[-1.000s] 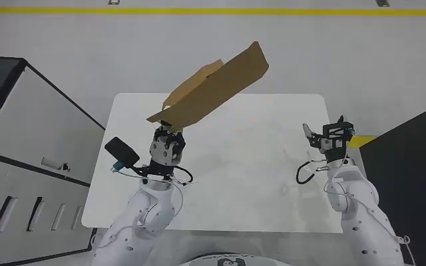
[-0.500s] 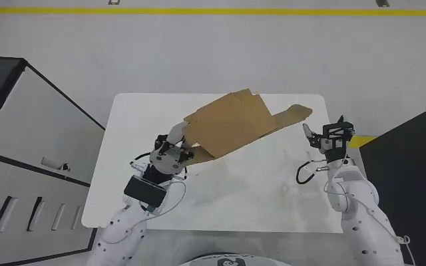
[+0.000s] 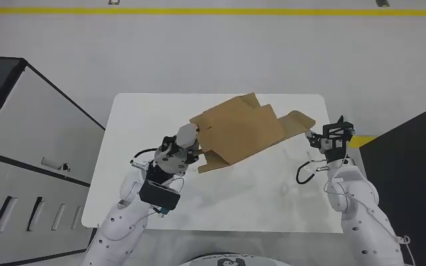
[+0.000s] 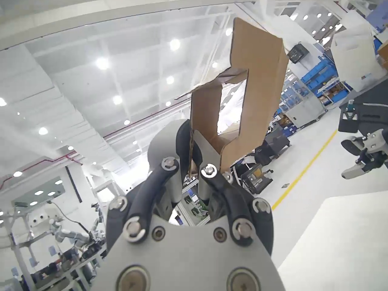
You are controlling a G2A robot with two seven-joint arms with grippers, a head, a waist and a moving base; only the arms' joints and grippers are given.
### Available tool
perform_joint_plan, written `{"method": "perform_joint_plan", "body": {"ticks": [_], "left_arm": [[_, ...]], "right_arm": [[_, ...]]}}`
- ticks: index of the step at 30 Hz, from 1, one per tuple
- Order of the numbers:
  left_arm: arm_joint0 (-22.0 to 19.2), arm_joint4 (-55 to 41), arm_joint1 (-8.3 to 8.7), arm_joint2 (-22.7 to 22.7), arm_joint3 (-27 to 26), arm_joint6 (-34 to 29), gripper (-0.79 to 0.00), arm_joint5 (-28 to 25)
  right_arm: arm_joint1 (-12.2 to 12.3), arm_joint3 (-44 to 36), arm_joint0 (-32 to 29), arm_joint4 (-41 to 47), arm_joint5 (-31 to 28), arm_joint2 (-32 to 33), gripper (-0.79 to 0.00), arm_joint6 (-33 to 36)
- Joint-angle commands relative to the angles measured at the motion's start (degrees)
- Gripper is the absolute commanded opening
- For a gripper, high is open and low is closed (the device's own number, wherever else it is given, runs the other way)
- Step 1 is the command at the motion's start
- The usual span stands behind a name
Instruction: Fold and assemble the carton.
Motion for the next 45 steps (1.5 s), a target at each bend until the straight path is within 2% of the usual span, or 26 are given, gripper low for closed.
{"method": "perform_joint_plan", "body": {"ticks": [1,7,12,23,26,32,38,45], "left_arm": [[-2.3,6.1,0.42,-0.7,2.4,4.2,-0.785,0.2],[-7.4,15.5,0.95,-0.8,6.9,13.3,-0.785,3.2],[-10.7,20.0,1.15,-0.7,9.7,17.1,-0.785,7.9],[-11.5,21.4,1.16,-0.6,10.4,16.2,-0.785,9.2],[-12.5,25.6,1.40,-0.8,11.3,17.0,-0.785,12.6],[-16.8,31.3,1.81,-0.1,14.0,24.0,-0.785,18.2],[-20.1,33.8,2.30,0.8,15.0,24.8,-0.785,18.1],[-20.5,33.0,2.40,1.0,16.0,24.2,-0.785,18.7]], "right_arm": [[0.0,0.0,0.0,0.0,0.0,0.0,0.000,0.0],[0.0,0.0,0.0,0.0,0.0,0.0,0.000,0.0],[0.0,0.0,0.0,0.0,0.0,0.0,0.000,0.0],[0.0,0.0,0.0,0.0,0.0,0.0,0.000,0.0],[0.0,0.0,0.0,0.0,0.0,0.0,0.000,0.0],[0.0,0.0,0.0,0.0,0.0,0.0,0.000,0.0],[0.0,0.0,0.0,0.0,0.0,0.0,0.000,0.0],[0.0,0.0,0.0,0.0,0.0,0.0,0.000,0.0]]}}
